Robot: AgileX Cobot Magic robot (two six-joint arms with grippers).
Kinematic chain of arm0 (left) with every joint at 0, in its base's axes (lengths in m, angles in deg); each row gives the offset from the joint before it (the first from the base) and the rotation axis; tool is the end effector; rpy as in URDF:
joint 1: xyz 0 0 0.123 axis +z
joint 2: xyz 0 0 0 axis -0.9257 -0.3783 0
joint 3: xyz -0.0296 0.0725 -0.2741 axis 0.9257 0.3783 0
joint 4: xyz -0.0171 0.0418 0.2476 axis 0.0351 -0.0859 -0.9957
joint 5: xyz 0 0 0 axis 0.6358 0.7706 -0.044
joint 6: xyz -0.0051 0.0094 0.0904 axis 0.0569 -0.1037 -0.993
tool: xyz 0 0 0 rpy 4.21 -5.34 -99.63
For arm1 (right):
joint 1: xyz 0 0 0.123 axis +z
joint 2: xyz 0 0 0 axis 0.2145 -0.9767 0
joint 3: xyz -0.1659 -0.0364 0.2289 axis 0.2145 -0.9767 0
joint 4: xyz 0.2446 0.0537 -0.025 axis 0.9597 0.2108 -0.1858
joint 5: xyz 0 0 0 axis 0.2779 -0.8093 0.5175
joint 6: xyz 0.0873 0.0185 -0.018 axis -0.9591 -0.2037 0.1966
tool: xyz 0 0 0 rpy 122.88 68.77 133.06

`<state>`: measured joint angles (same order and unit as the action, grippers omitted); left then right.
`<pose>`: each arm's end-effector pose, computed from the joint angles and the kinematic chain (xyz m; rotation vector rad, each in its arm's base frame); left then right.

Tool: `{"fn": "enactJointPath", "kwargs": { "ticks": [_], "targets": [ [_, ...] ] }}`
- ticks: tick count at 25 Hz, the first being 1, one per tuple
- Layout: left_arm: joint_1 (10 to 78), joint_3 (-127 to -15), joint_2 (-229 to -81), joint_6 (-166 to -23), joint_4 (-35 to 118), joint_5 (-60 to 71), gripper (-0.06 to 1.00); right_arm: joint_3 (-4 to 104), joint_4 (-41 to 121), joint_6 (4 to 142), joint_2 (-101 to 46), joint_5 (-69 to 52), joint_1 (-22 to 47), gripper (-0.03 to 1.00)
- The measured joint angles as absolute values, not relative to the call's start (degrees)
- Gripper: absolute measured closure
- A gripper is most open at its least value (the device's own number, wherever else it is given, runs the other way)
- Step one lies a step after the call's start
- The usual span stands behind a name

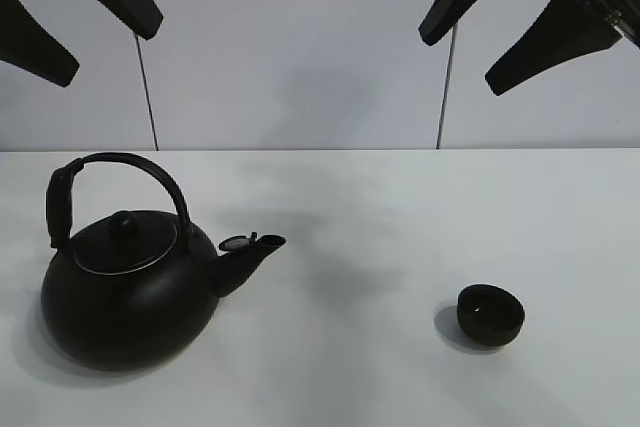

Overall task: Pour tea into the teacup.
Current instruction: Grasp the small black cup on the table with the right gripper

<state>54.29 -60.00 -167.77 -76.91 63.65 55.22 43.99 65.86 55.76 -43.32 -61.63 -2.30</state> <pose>0.2895 -0.1129 0.3048 0.3427 2.5985 -0.7527 0.3012 0.0996 0.3108 -0.1076 2.7478 0.8184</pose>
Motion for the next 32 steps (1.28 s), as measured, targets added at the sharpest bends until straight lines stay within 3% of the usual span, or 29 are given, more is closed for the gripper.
{"fn": "enactJointPath", "kwargs": {
  "ticks": [15,21,25,32],
  "targets": [
    [54.29,-60.0,-167.77,-76.91,63.65,55.22,0.35,43.99,59.19,59.9,-43.32,-61.22,-2.3,0.53],
    [54.29,-60.0,-167.77,-76.91,63.65,55.22,0.35,43.99,55.7,63.23,-43.32,-62.47,-2.3,0.38],
    [54.29,-60.0,-167.77,-76.91,63.65,55.22,0.35,43.99,53.64,62.98,-43.32,-63.41,-2.08,0.36],
    [54.29,-60.0,-167.77,-76.91,63.65,55.22,0.35,43.99,37.38,54.11,-43.32,-62.32,7.34,0.36]
  ]
}}
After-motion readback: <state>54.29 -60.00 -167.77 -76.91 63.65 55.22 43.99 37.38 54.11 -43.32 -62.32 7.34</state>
